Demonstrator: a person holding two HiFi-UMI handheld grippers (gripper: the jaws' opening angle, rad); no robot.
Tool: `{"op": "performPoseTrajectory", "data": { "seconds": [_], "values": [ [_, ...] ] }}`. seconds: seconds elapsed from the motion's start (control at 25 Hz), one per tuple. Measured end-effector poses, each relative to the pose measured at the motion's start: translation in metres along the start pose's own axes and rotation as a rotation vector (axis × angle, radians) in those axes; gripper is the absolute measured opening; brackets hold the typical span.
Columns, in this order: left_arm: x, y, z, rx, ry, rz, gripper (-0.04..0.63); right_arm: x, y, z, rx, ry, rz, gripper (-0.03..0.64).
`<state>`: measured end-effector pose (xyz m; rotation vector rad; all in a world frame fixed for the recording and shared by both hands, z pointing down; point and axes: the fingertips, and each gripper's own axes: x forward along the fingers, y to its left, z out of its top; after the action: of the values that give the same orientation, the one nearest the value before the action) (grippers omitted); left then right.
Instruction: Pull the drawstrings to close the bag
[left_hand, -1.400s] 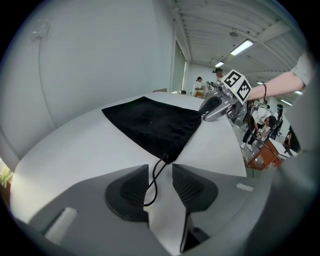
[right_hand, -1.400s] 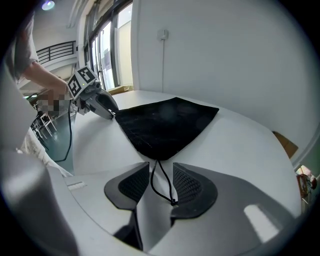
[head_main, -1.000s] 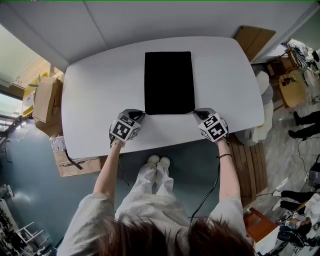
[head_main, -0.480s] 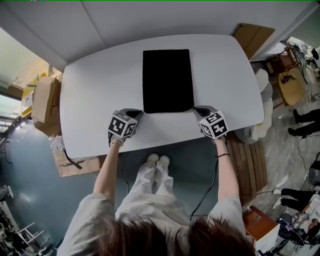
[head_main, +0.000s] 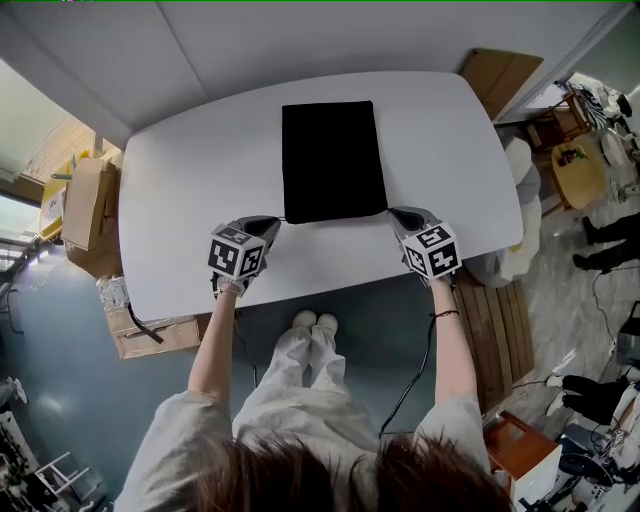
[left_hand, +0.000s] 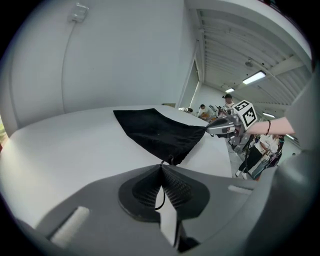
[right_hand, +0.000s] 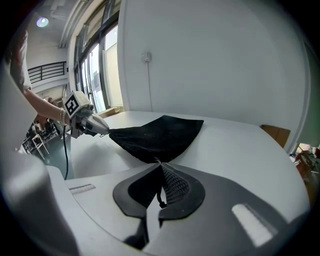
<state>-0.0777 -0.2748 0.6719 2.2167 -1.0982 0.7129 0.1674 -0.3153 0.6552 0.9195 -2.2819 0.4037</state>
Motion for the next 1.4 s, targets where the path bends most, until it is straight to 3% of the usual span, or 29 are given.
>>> {"op": "performPoseTrajectory", "data": {
  "seconds": [0.72,1.4],
  "values": [
    [-0.059,0.003,0.083,0.096,-0.201,0.074,0.002,-0.053,-0.001,0.097,-0.095,-0.205,-0.101,0.011],
    [-0.150,-0.014,0.165,0.206,-0.441,0.131,0.000,-0.130,0.019,0.180,-0.220,-0.394,-0.196,0.011]
  ]
}}
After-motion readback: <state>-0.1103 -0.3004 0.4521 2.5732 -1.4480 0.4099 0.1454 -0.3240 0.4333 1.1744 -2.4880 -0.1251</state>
